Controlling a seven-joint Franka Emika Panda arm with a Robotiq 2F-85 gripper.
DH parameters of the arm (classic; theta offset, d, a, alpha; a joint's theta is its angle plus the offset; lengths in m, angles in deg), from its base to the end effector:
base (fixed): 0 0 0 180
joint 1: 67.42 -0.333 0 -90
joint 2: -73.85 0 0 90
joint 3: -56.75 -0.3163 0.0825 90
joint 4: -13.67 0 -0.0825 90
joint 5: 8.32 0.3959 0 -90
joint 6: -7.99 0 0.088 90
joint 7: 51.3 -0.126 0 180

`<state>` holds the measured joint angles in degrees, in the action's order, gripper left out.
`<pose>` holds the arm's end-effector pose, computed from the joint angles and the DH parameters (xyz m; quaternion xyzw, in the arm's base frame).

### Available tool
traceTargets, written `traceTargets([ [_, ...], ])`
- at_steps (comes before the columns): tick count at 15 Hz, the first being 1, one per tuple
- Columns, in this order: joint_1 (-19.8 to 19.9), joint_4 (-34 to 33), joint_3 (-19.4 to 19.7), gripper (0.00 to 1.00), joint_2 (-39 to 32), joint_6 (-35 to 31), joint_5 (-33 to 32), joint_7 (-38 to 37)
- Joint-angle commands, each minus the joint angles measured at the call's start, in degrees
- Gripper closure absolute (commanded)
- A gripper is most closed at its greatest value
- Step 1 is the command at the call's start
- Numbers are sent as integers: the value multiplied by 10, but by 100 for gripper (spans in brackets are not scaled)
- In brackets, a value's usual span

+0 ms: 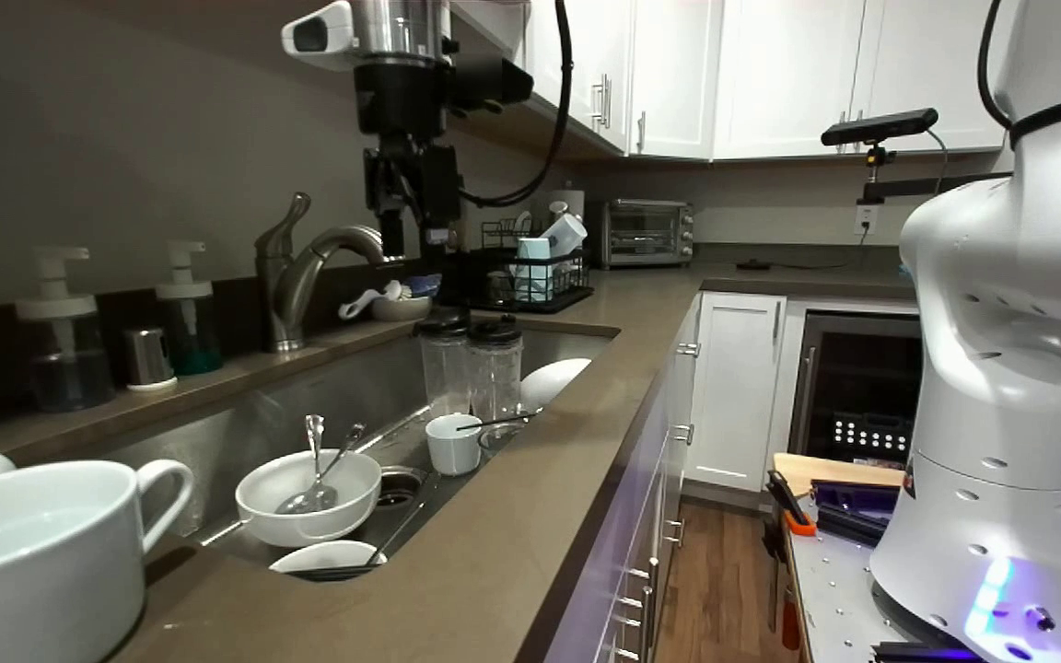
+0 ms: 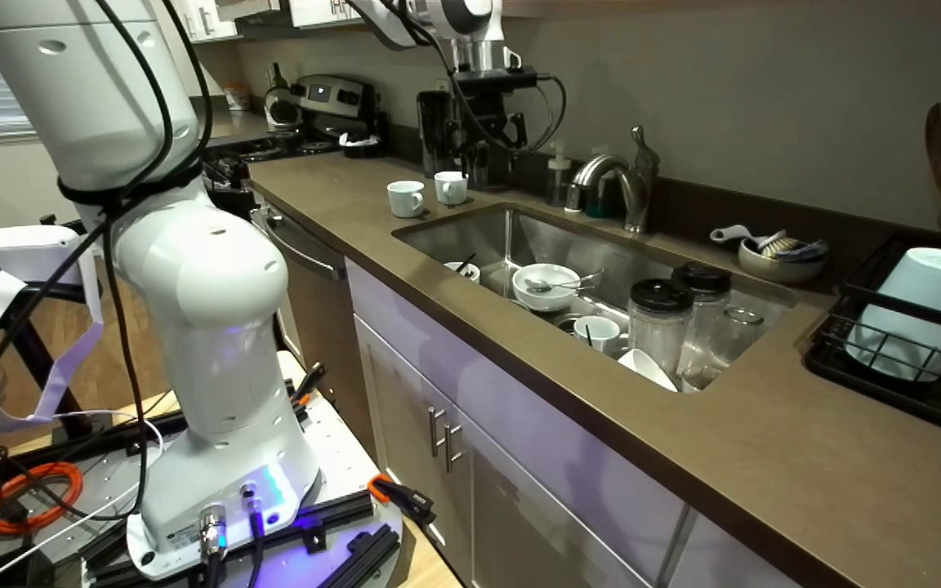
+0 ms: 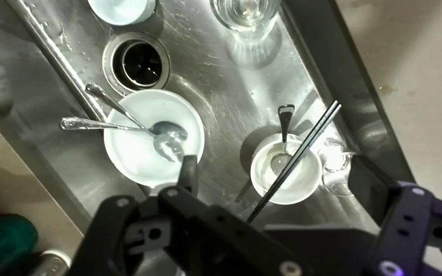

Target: Pour the water from the mug towards the edge into the sink

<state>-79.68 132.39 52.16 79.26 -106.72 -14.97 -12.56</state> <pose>0.5191 0.1485 0.4513 0.8719 0.4862 0.0010 0.0580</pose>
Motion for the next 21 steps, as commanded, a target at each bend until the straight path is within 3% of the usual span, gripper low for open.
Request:
traceTargets([
  [1,-1,-39,-27,0,-45,-2,3,48],
  [10,-15,-78,-89,0,-118,-14,2,132],
  [11,-9,-60,-85,0,-102,-16,0,105],
  [18,-13,-70,-92,0,-115,-15,0,114],
  [21,-25,-92,-105,0,-150,-14,-11,129],
])
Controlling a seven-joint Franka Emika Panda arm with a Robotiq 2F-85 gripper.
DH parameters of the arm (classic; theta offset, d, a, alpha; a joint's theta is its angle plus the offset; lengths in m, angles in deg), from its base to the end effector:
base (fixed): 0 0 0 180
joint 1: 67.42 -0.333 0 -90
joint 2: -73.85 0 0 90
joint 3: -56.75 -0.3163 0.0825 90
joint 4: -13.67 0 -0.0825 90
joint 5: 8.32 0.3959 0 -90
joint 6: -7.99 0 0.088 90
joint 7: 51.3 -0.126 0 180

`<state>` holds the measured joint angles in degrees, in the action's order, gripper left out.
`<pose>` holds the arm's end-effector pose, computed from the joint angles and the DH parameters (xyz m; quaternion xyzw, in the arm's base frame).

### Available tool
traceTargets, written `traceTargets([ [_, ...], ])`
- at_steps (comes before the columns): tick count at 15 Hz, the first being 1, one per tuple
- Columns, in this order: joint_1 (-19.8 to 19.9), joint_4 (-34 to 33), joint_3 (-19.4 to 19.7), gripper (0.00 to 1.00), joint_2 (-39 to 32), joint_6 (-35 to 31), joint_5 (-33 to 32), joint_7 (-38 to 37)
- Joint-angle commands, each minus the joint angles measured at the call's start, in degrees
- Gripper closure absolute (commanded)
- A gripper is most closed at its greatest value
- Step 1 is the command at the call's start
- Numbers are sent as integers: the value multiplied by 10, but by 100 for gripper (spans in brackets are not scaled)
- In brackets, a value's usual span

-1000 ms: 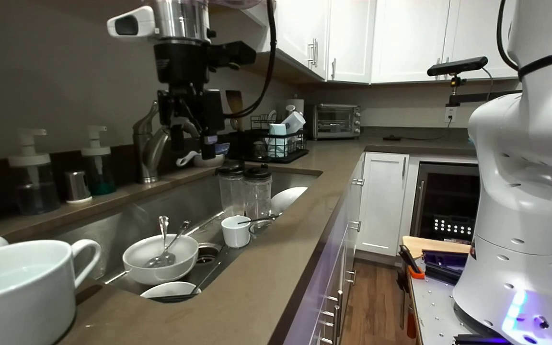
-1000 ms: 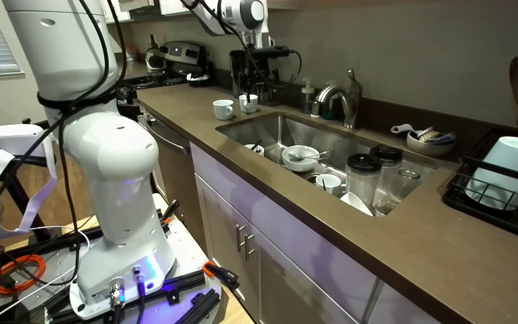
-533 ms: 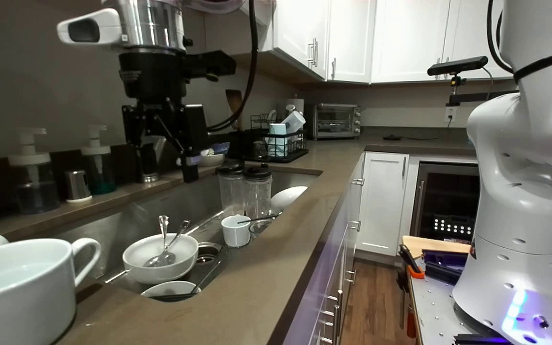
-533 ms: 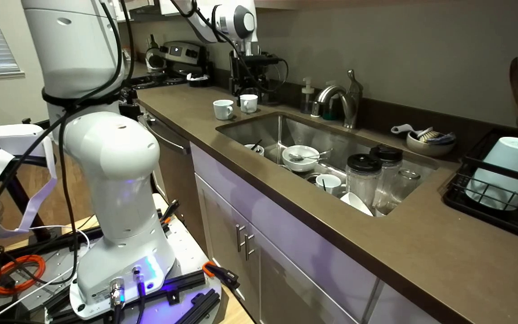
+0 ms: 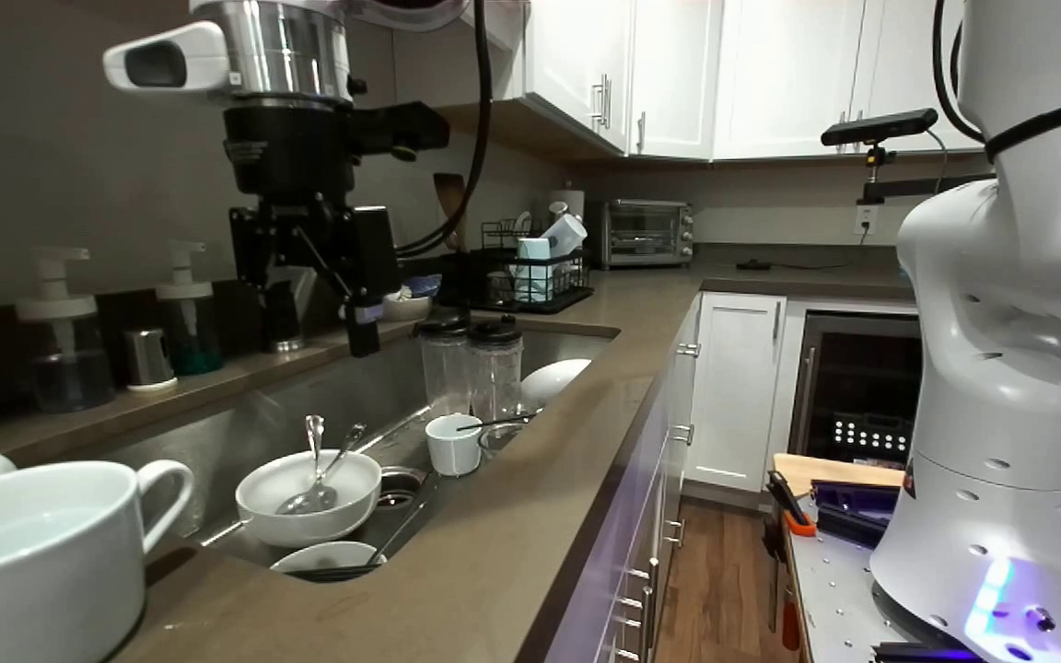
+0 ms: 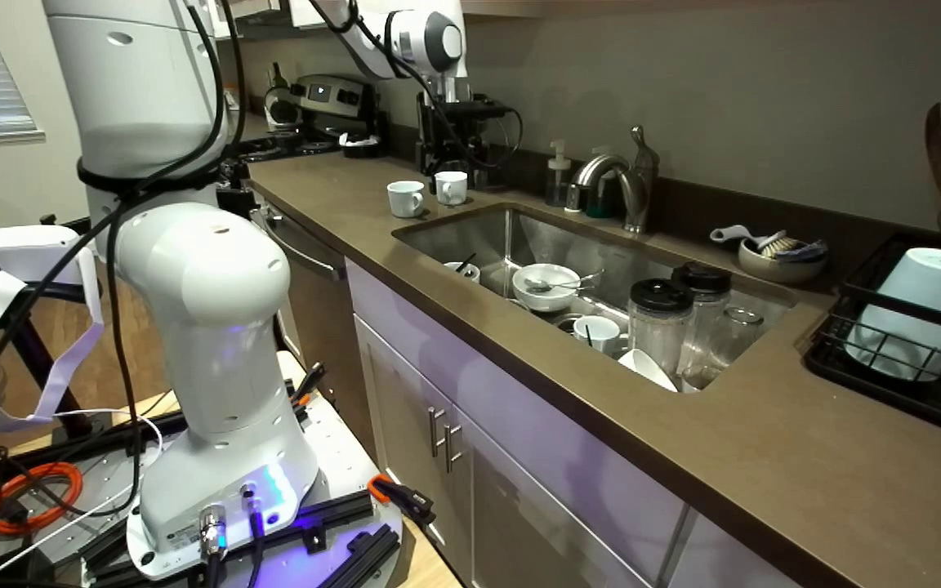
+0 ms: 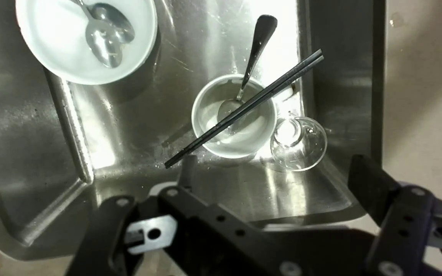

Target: Pour the water from the mug towards the edge into the sink

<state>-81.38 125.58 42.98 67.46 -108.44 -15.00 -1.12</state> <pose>0.5263 0.2641 0.3964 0.7603 0.6483 -0.0216 0.0350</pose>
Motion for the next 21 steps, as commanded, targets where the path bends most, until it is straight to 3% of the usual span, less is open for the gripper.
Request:
traceTargets([
  [1,-11,-30,-18,0,-41,7,-14,18],
  [9,-43,-111,-39,0,-130,-11,-71,15],
  [16,-32,-132,-49,0,-158,-61,-30,39],
  [21,-37,-136,-57,0,-157,-34,-14,42],
])
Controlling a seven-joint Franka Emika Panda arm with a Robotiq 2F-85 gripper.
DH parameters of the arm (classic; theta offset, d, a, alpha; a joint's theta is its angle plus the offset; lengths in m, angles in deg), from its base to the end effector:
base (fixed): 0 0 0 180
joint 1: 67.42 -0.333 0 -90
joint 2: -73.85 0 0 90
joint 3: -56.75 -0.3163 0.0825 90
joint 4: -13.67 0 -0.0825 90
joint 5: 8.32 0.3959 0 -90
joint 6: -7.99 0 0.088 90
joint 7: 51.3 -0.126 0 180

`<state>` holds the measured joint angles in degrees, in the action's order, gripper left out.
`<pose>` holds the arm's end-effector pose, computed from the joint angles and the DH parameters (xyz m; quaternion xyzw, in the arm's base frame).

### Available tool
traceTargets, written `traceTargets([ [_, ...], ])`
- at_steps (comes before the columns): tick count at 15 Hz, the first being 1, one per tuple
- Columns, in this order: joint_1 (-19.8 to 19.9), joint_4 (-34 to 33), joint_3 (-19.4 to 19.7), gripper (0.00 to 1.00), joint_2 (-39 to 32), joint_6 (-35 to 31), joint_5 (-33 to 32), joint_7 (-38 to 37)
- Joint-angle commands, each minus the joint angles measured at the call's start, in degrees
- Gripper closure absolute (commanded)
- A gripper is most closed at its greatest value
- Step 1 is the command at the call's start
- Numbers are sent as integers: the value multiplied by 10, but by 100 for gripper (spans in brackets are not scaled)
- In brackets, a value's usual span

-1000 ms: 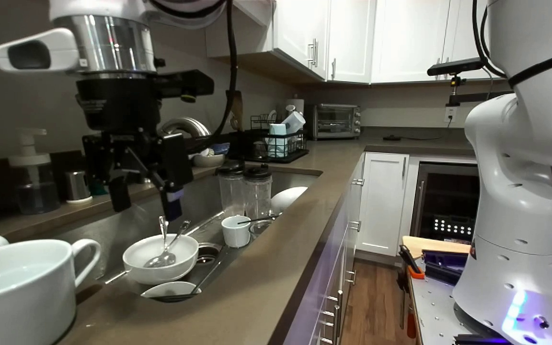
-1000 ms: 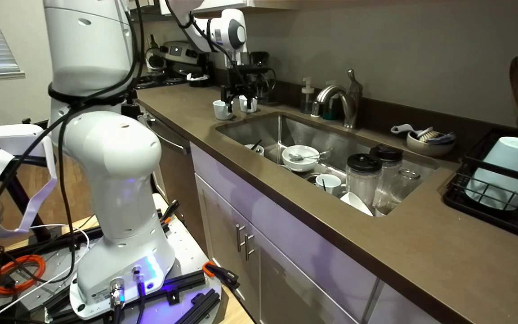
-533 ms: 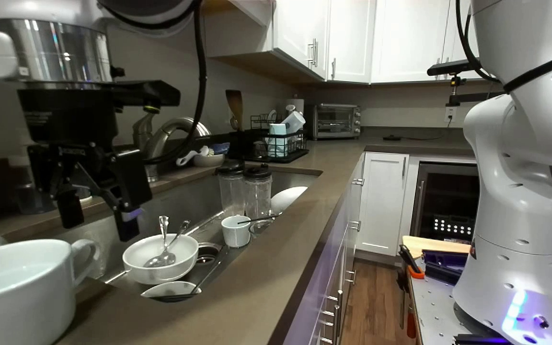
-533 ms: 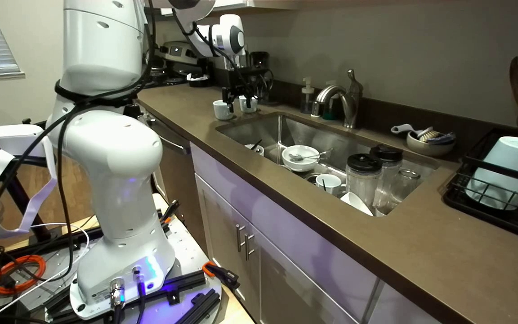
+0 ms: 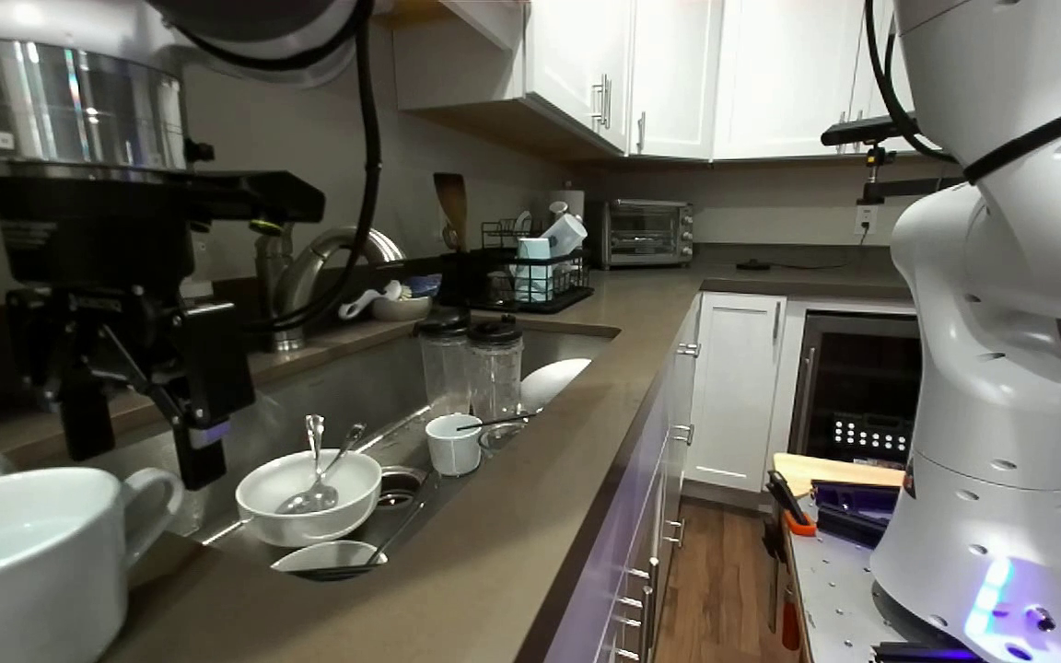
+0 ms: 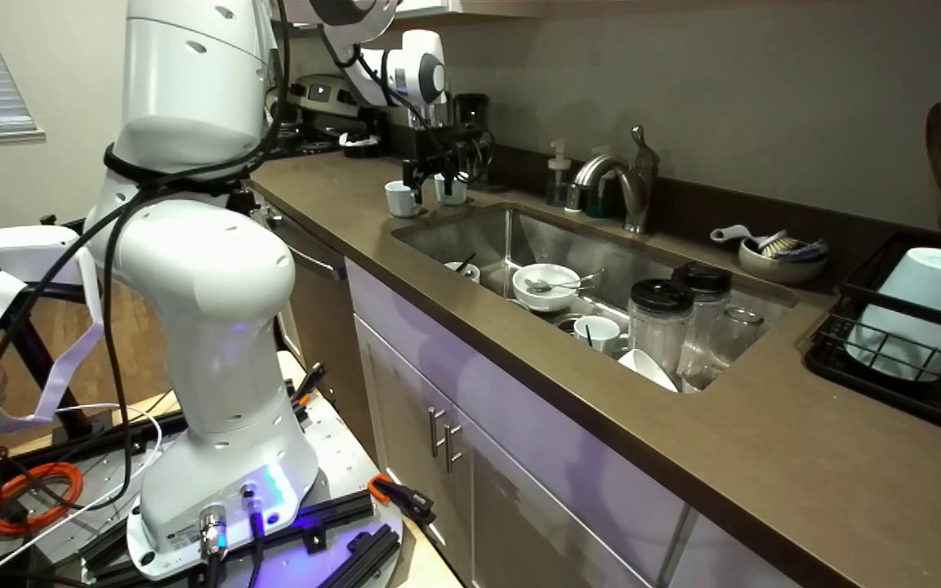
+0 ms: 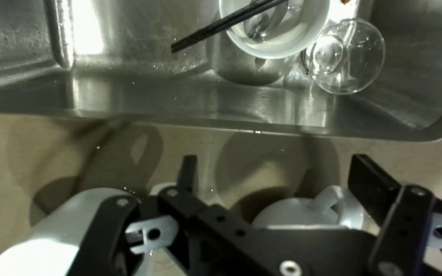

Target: Pour the water from the mug towards the edge into the sink

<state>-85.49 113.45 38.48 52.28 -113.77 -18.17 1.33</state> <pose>0.5493 0.3718 0.3469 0.6897 0.7237 0.0122 0.0180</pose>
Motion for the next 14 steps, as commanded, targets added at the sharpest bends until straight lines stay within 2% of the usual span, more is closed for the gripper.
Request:
traceTargets([
  [1,5,-15,-15,0,-5,26,24,19],
  [7,1,-16,-18,0,-9,70,38,3],
  [14,5,-14,-16,0,-10,37,69,-10],
])
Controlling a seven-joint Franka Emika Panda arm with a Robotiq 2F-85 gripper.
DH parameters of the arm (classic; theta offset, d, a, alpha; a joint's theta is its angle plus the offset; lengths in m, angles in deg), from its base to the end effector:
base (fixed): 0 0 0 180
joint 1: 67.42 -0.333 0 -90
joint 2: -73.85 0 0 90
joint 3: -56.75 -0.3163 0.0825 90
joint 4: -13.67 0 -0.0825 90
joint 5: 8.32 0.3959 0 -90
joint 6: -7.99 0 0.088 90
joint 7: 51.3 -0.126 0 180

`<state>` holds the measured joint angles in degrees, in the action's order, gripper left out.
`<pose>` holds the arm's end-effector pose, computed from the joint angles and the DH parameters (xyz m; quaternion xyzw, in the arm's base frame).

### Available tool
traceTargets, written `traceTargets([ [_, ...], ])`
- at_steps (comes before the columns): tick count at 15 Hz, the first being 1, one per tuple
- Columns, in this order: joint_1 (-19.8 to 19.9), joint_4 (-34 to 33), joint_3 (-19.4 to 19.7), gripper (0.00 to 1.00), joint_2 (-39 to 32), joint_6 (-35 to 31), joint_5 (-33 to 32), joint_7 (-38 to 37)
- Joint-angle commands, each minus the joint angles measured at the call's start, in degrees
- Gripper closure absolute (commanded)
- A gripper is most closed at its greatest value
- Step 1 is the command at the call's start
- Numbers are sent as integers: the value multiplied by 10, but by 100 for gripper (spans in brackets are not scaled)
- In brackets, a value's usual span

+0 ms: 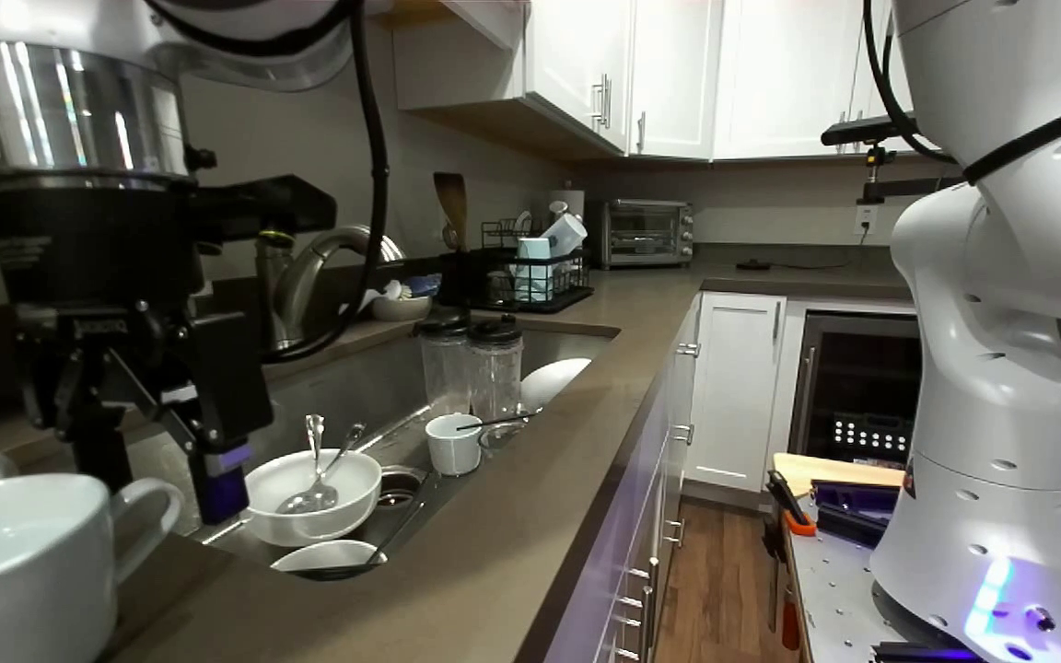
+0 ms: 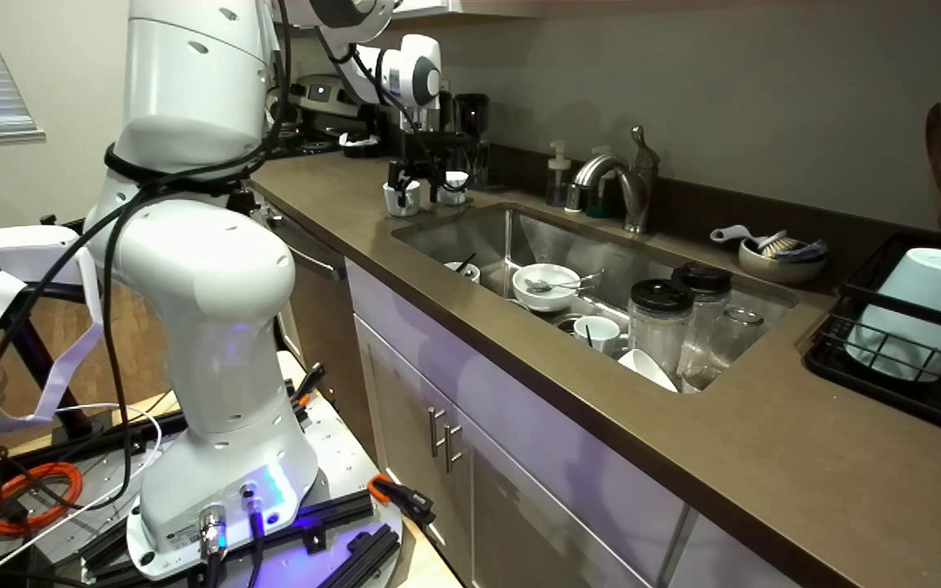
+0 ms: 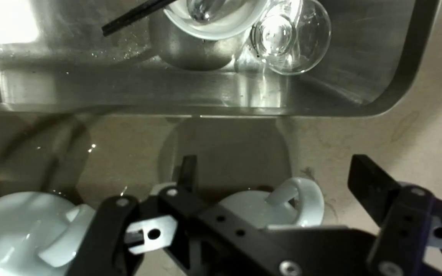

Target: Pour the water from the mug towards the edge into the sink

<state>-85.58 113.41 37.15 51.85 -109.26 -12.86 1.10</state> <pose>0.5292 0.3828 0.3374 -0.6989 -0.7141 0.0236 0.0319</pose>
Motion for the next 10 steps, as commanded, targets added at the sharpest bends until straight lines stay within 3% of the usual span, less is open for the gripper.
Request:
traceTargets([
  [1,6,-14,-2,0,-7,-13,18,-11],
  [10,-17,-24,-11,0,-42,-39,10,-58],
])
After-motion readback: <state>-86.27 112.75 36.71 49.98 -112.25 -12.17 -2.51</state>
